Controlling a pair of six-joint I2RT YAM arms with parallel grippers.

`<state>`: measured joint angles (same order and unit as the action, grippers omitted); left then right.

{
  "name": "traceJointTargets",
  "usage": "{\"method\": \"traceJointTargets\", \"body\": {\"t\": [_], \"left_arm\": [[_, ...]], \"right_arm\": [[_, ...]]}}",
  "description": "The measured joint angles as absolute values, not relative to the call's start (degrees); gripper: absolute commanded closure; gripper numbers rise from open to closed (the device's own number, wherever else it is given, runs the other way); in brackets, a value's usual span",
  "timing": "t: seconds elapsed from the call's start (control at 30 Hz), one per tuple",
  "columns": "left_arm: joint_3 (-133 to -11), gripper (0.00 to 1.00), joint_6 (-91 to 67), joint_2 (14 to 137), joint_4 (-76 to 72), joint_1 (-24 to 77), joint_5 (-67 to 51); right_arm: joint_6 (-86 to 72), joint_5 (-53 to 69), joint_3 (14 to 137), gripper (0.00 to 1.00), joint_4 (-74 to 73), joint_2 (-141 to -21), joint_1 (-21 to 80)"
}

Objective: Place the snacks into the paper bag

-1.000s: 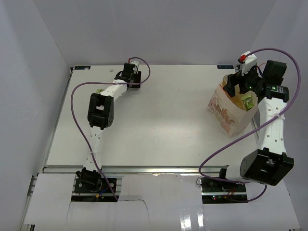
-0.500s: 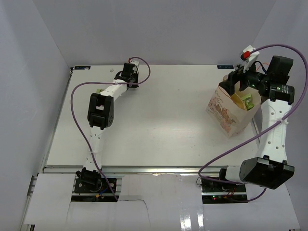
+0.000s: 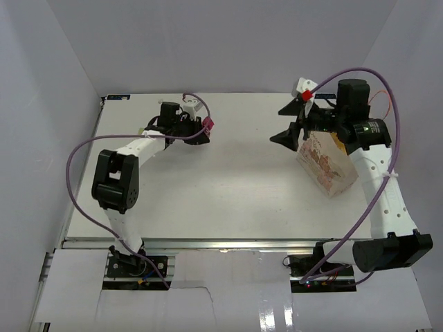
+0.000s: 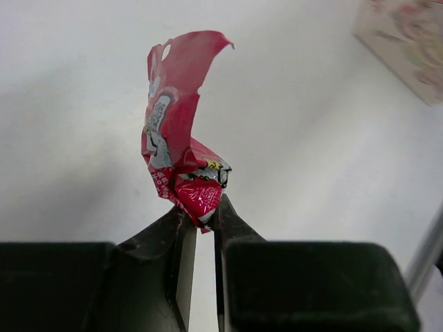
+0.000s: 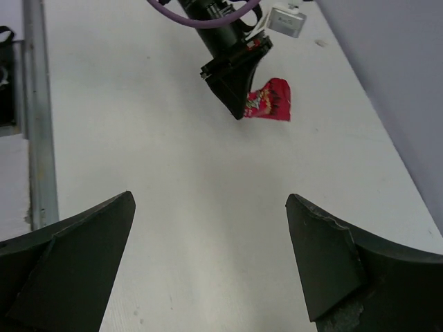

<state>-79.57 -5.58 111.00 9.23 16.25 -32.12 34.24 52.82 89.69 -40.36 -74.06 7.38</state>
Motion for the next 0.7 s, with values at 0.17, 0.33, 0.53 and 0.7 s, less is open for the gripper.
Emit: {"method": "traceJointTargets", "body": {"t": [0.17, 0.33, 0.53, 0.7], "left_arm": [[-64.16, 1.00, -7.03, 93.93, 5.96, 16.60, -46.87], [-53.19, 1.00, -9.26, 80.42, 4.40, 19.07, -56.82], [-47.40, 1.00, -12.12, 71.13, 4.25, 23.09, -59.29], [-46.46, 1.00, -13.47, 68.93, 4.27, 23.99, -58.87]], "right_arm": [[41.08, 57.32, 87.42, 0.01, -40.91, -77.06, 16.78], [58.35, 59.31, 86.76, 0.05, -45.52, -84.36, 23.62], [69.06, 58.78, 92.33, 0.04, -49.95, -95.20, 29.85], [71.20, 56.99, 93.34, 0.12, -51.31, -98.21, 35.40]]}}
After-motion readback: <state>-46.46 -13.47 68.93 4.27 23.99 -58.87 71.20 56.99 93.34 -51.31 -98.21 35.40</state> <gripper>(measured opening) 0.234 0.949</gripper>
